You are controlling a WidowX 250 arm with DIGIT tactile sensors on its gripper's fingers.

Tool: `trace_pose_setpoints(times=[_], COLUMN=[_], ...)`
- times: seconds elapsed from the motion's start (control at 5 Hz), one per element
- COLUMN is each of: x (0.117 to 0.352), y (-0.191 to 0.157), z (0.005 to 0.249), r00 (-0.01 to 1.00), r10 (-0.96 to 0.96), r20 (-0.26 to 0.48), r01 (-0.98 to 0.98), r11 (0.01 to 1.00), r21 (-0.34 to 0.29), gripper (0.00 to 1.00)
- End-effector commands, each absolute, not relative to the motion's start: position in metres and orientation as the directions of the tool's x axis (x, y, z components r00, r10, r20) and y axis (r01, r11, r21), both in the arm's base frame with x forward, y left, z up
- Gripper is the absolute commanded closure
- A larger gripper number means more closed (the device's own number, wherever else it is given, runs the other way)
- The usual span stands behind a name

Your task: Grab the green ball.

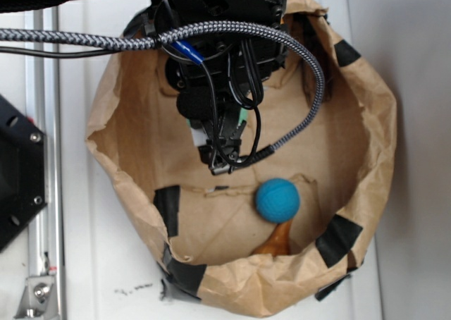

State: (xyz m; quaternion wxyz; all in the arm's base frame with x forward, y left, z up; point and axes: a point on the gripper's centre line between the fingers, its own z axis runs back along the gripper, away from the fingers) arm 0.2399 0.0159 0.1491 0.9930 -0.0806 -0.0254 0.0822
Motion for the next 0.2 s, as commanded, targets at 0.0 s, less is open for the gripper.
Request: trace_pose_setpoints(times=[0.0], x=[0.239], y=[0.0332], z=[0.1685], r00=[0.975], r10=[0.211], r20=[0.075], r01=[-0.198], r11=[0.969], r21=[-0.145], gripper=[1.0])
